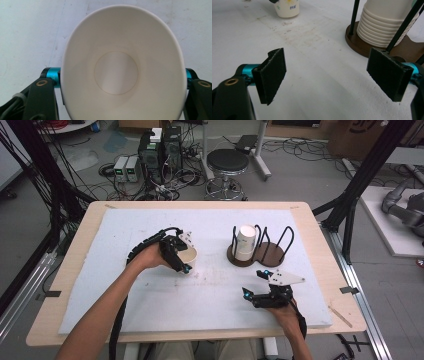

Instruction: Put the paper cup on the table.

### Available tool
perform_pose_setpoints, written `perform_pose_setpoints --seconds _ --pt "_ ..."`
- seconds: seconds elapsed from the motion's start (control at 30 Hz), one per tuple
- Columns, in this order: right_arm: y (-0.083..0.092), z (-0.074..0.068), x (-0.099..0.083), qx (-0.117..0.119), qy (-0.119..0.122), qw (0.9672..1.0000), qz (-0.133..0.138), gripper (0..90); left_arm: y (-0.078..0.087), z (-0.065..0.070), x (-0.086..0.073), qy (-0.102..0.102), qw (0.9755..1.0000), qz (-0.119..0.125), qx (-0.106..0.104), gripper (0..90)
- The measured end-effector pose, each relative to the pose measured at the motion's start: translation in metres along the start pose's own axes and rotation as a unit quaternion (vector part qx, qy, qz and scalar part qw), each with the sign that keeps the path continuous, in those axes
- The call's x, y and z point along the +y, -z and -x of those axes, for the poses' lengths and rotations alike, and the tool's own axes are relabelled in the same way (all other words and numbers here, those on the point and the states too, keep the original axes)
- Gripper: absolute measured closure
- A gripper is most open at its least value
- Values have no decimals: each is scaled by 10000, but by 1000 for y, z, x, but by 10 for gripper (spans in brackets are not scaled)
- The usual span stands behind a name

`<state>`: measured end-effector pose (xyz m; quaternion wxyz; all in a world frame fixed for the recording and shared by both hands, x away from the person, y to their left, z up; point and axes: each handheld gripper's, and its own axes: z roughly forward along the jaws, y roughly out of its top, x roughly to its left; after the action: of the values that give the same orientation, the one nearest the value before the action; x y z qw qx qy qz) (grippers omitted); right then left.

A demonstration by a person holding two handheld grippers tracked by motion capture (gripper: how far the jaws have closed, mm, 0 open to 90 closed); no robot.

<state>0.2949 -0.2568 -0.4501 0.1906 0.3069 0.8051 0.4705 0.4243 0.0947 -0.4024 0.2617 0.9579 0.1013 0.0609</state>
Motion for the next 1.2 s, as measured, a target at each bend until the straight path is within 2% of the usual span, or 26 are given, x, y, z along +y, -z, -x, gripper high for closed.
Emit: perform_pose_setpoints --seconds 0.4,0.53,0.6,0.93,1.07,1.13,1.2 --pt "0 0 0 -1 7 10000 -3 164 -4 0 0 18 10000 -6 -9 301" --pt "0 0 0 10 -4 10000 3 164 -6 -1 -1 85 10000 39 9 231" --pt "0 0 0 10 -2 10000 7 163 -7 -1 -1 126 9999 51 -51 166" --pt "0 0 0 20 -11 10000 27 163 -9 -3 -4 159 9998 30 -137 148" --pt "0 1 0 30 -9 10000 15 164 -5 -2 -6 258 9995 39 -150 147" --pt "0 1 0 34 -8 10000 16 163 -1 -2 -9 231 9996 -37 -166 147" --pt "0 0 0 29 -8 10000 32 164 2 -2 -11 251 9996 8 -131 147"
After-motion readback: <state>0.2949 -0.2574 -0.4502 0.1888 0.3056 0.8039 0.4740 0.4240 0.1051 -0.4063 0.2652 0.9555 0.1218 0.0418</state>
